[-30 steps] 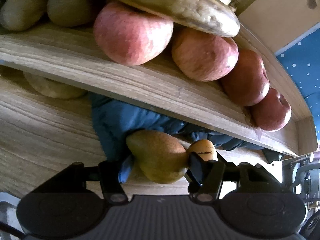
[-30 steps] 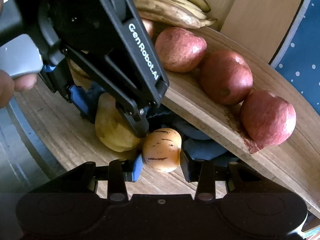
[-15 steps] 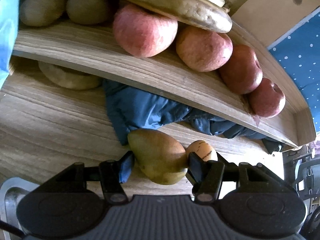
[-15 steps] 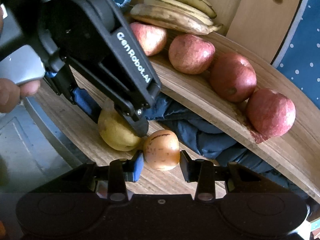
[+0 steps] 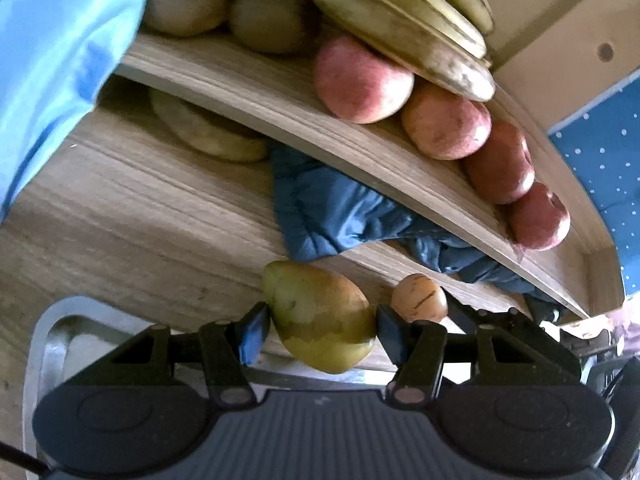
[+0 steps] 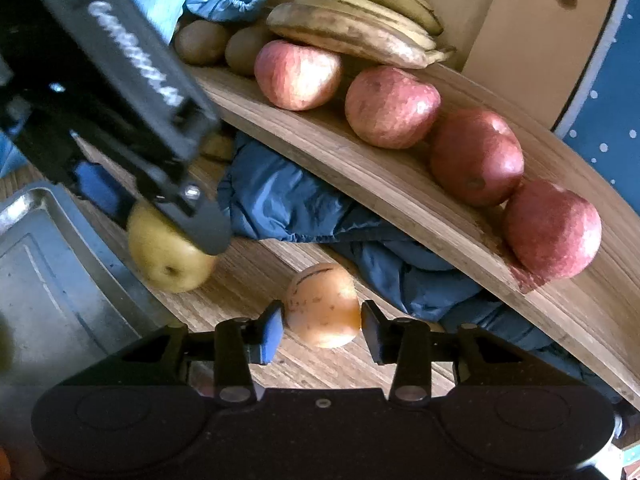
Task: Organize fruits
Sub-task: 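Carry the pear and striped fruit over the metal tray and lower them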
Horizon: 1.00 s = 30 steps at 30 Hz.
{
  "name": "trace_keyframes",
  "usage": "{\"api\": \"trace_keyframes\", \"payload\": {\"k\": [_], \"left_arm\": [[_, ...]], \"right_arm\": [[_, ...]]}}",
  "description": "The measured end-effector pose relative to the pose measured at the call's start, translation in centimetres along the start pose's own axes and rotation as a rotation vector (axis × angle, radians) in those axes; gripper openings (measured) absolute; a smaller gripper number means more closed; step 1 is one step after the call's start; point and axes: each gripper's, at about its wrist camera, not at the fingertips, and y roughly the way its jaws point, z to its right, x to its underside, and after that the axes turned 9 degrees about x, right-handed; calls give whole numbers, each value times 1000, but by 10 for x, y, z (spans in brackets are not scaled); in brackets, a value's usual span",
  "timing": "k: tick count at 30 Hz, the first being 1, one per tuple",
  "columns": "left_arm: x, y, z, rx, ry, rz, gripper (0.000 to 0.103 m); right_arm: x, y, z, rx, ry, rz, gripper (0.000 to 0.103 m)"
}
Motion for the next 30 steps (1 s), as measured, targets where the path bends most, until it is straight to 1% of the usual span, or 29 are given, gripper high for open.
{"api": "trace_keyframes", "payload": {"k": [8, 13, 20, 30], "left_arm": [[3, -16, -11, -8, -58, 59, 61], [3, -25, -16, -16, -74, 88, 60], [5, -33, -16, -12, -65, 99, 60], [12, -45, -19, 23, -35, 102, 60]], "right_arm": [[4, 2, 2, -24, -21, 7, 44], [8, 1, 7, -46, -20, 18, 43], [10, -9, 12, -34, 11, 26, 43], [9, -35, 12, 4, 42, 55, 43]]}}
